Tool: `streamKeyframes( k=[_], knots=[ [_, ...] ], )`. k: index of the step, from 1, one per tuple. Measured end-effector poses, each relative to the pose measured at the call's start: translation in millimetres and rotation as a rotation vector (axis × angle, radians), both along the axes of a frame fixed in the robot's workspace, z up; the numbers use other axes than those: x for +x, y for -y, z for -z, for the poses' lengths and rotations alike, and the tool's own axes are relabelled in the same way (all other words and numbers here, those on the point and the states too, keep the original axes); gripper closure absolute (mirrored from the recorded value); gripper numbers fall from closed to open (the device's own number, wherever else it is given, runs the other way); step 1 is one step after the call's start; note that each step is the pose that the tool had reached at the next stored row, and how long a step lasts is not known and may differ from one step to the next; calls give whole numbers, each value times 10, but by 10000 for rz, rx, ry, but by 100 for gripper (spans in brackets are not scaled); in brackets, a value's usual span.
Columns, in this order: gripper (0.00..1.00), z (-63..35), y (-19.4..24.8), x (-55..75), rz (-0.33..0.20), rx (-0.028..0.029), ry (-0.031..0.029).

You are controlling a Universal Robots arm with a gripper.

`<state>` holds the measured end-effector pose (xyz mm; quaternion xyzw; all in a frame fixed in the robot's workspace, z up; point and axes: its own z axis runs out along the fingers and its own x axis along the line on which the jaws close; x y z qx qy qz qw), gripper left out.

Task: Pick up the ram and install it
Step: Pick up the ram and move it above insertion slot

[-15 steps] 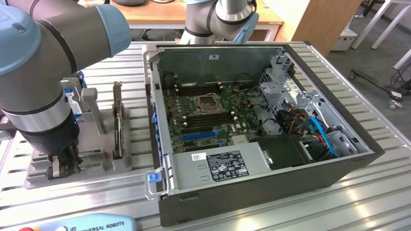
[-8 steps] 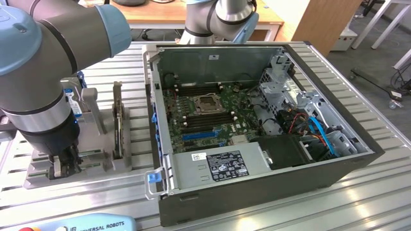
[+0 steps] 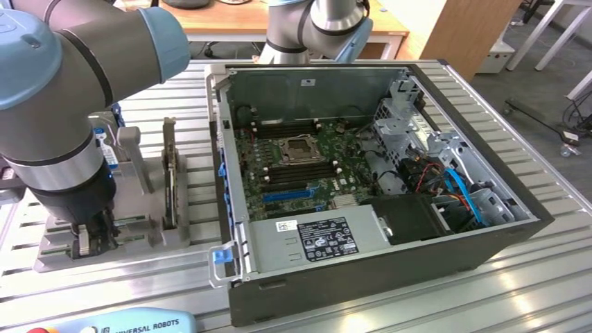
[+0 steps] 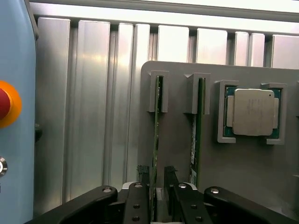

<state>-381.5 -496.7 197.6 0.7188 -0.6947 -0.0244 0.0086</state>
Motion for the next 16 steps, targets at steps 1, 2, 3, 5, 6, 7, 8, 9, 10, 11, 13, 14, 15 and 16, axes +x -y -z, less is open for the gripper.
streamKeyframes(
  k=[1,2,3,5,6,7,8,9,10,11,13,14,15,16],
  knots=[
    [73,0,0,8,0,-1,-1],
    [73,0,0,13,1,-1,0],
    [73,1,-1,15,3,0,0],
    [73,0,0,16,3,-1,-2],
    [73,0,0,17,1,-1,-3],
    [73,0,1,17,1,-1,-3],
    [73,0,1,17,1,-1,-2],
    [73,-1,3,18,0,-1,-2],
    [73,0,5,17,1,-1,-2],
    [73,0,8,17,0,-1,-2],
    [73,0,8,17,1,0,-1],
    [73,0,9,17,2,-1,-1],
    [73,0,9,17,1,-1,-1],
    [73,0,10,17,1,-2,-2]
  ],
)
